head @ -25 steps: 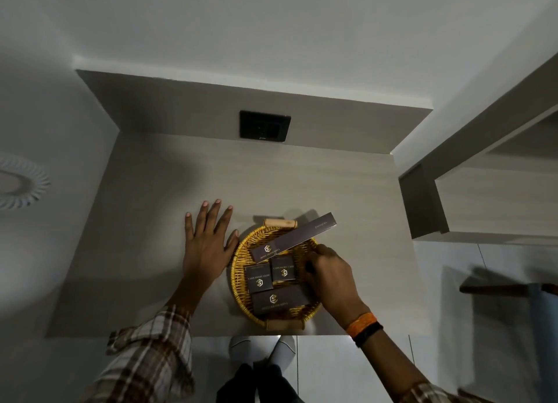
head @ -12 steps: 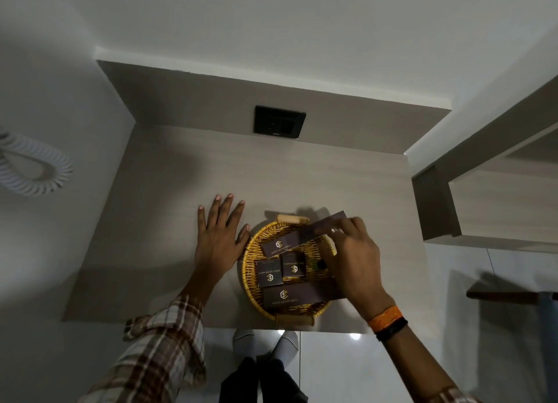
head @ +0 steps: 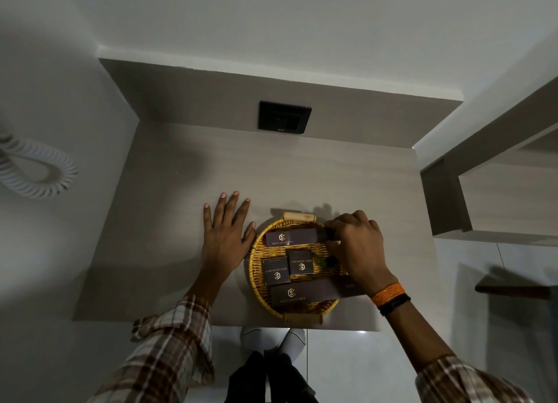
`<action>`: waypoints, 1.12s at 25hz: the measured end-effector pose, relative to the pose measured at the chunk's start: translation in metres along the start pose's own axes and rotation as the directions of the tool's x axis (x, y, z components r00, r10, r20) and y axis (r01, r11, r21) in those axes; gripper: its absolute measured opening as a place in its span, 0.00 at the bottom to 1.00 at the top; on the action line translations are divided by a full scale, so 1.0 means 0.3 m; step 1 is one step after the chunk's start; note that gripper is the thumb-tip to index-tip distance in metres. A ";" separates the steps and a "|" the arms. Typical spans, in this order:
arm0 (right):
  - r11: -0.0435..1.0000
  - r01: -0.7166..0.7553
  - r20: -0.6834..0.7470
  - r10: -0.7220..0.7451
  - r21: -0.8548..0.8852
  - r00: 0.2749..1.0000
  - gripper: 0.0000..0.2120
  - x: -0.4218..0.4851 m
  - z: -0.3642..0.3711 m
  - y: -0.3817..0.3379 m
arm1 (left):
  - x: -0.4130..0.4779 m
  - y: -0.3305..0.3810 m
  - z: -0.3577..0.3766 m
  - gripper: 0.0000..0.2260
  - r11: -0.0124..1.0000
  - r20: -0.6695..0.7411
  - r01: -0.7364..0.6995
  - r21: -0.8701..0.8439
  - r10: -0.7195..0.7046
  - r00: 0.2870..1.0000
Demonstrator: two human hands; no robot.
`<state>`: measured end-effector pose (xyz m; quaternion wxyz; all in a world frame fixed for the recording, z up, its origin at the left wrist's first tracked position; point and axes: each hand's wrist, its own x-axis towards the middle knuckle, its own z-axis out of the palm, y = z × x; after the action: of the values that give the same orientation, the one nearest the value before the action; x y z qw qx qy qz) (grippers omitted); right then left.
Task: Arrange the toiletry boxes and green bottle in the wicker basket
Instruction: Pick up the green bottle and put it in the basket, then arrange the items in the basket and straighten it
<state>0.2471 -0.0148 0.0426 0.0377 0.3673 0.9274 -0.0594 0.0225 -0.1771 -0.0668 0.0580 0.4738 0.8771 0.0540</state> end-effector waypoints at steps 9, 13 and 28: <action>0.999 -0.010 0.017 0.011 -0.042 1.000 0.16 -0.011 -0.019 -0.008 | 0.001 -0.002 0.001 0.28 1.000 0.001 -0.005 -0.001 0.005 1.000; 0.990 0.107 -0.033 -0.104 0.093 0.994 0.13 -0.096 -0.028 -0.105 | 0.000 -0.002 -0.004 0.28 1.000 0.000 -0.002 0.003 0.002 1.000; 0.958 0.271 0.157 -0.284 0.096 0.946 0.14 -0.107 0.122 -0.310 | -0.001 0.002 0.000 0.27 1.000 -0.023 0.003 0.004 -0.003 1.000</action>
<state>0.2077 -0.1087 0.0177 0.0943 0.2278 0.9605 -0.1291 0.0231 -0.1768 -0.0668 0.0470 0.4718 0.8786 0.0578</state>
